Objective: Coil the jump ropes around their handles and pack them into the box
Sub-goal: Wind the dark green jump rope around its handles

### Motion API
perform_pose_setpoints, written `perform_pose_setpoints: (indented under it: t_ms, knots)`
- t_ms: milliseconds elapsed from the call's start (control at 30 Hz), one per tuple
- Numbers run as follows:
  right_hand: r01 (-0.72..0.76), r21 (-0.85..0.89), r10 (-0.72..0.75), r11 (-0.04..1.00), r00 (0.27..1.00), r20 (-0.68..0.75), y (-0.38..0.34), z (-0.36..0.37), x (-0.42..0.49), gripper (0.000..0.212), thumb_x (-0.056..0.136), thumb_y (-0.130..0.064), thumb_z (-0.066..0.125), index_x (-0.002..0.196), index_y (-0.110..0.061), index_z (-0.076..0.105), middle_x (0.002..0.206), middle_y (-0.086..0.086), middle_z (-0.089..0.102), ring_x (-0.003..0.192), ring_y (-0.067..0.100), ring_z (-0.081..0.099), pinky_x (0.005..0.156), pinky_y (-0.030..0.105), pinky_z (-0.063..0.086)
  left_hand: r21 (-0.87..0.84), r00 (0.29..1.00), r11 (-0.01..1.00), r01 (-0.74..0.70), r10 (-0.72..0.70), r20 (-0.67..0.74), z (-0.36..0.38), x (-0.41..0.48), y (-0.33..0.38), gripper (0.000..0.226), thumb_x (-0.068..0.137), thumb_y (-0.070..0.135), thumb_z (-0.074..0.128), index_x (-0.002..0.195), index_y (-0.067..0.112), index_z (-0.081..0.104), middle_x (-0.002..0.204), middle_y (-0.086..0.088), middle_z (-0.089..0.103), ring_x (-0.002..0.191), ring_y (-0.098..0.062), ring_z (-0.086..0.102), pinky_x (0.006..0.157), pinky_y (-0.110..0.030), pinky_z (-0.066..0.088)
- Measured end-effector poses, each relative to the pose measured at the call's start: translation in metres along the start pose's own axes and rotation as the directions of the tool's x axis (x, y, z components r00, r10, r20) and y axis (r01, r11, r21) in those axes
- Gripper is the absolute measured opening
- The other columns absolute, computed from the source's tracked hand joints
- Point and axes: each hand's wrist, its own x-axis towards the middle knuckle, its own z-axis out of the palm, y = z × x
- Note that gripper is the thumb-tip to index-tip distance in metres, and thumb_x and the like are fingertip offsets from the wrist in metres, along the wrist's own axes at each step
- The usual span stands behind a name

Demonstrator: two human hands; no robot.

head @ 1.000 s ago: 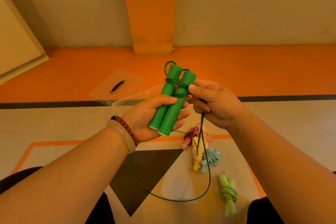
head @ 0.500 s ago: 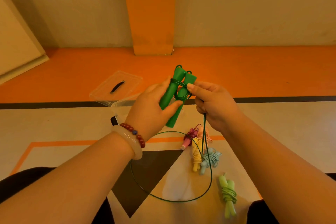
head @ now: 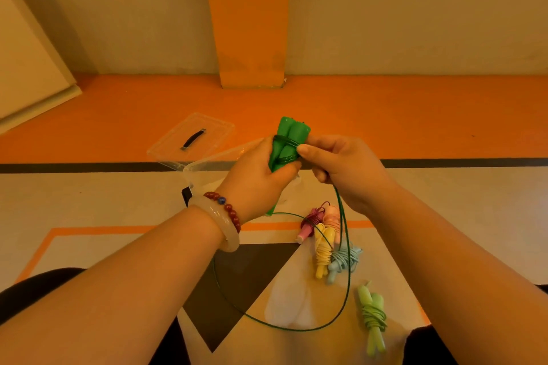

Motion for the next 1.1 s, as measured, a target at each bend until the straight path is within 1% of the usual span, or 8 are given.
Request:
perform_pose_setpoints:
  t_ms: [167,333,400,533,667,767,967,1100]
  knots:
    - [0.084,0.036,-0.081,0.996,0.995,-0.064,-0.001,-0.004,0.0,0.007,0.088,-0.01,0.063,0.086,-0.014,0.057,0.067,0.002,0.067,0.044,0.007,0.046,0.049,0.022,0.039,-0.4,0.986,0.902,0.165,-0.151,0.066,0.001,-0.004,0.009,0.008,0.095,0.023,0.057,0.094,0.03,0.061,0.06,0.012,0.056,0.057,-0.01,0.052,0.057,-0.033,0.045]
    - [0.088,0.135,-0.078,0.987,0.994,-0.075,0.002,-0.005,0.002,0.017,0.088,-0.008,0.062,0.078,-0.01,0.048,0.06,-0.001,0.067,0.047,0.006,0.052,0.043,0.016,0.036,-0.649,0.967,0.718,0.25,-0.223,0.125,0.005,-0.007,0.017,0.01,0.097,0.016,0.052,0.097,0.016,0.062,0.084,-0.01,0.059,0.053,-0.011,0.048,0.047,-0.024,0.041]
    - [0.05,0.187,-0.037,0.981,0.997,-0.07,0.002,-0.006,0.002,0.017,0.088,-0.007,0.061,0.077,-0.01,0.049,0.061,0.0,0.066,0.047,0.006,0.052,0.043,0.015,0.035,-0.715,0.964,0.649,0.261,-0.213,0.159,0.002,-0.006,0.018,0.014,0.098,0.015,0.048,0.095,0.015,0.062,0.073,-0.003,0.059,0.052,-0.01,0.045,0.044,-0.021,0.039]
    - [-0.057,0.265,0.074,0.963,0.996,-0.053,0.004,-0.002,0.001,0.017,0.085,-0.014,0.063,0.077,-0.01,0.049,0.066,0.004,0.063,0.045,0.007,0.046,0.042,0.016,0.032,-0.763,0.945,0.557,0.328,-0.197,0.262,-0.003,-0.005,0.016,0.018,0.098,0.02,0.044,0.1,0.013,0.06,0.074,-0.004,0.047,0.051,-0.008,0.045,0.046,-0.019,0.039]
    - [-0.14,0.279,0.138,0.95,0.99,0.029,0.0,0.001,0.0,0.022,0.087,-0.021,0.061,0.106,-0.009,0.063,0.094,0.005,0.067,0.046,0.004,0.041,0.044,0.016,0.028,-0.747,0.928,0.551,0.372,-0.243,0.282,-0.007,-0.005,0.018,0.02,0.099,0.026,0.042,0.101,0.014,0.058,0.073,-0.003,0.054,0.058,-0.008,0.053,0.051,-0.021,0.048]
    - [-0.098,0.265,0.074,0.959,0.992,0.099,-0.003,0.0,-0.001,0.017,0.088,-0.023,0.057,0.101,-0.016,0.066,0.065,-0.002,0.054,0.042,0.005,0.031,0.044,0.021,0.019,-0.78,0.913,0.476,0.407,-0.246,0.326,-0.006,-0.006,0.019,0.022,0.097,0.027,0.043,0.1,0.014,0.06,0.078,-0.004,0.064,0.067,-0.009,0.063,0.063,-0.027,0.058]
    - [-0.037,0.254,0.033,0.967,0.999,0.023,-0.003,0.002,0.0,0.018,0.082,-0.024,0.063,0.096,-0.017,0.072,0.086,0.018,0.045,0.043,0.007,0.025,0.044,0.022,0.015,-0.811,0.896,0.384,0.441,-0.149,0.417,-0.009,-0.005,0.018,0.042,0.078,0.028,0.052,0.116,0.011,0.058,0.094,-0.006,0.069,0.084,-0.016,0.07,0.079,-0.037,0.058]
    - [0.014,0.169,0.005,0.985,0.994,-0.111,-0.007,0.003,-0.001,0.013,0.091,-0.009,0.06,0.1,-0.009,0.07,0.071,0.008,0.055,0.04,0.003,0.036,0.043,0.018,0.025,-0.803,0.902,0.411,0.432,-0.187,0.389,-0.008,-0.002,0.015,0.042,0.085,0.027,0.05,0.122,0.007,0.055,0.099,-0.008,0.069,0.09,-0.022,0.071,0.082,-0.041,0.056]
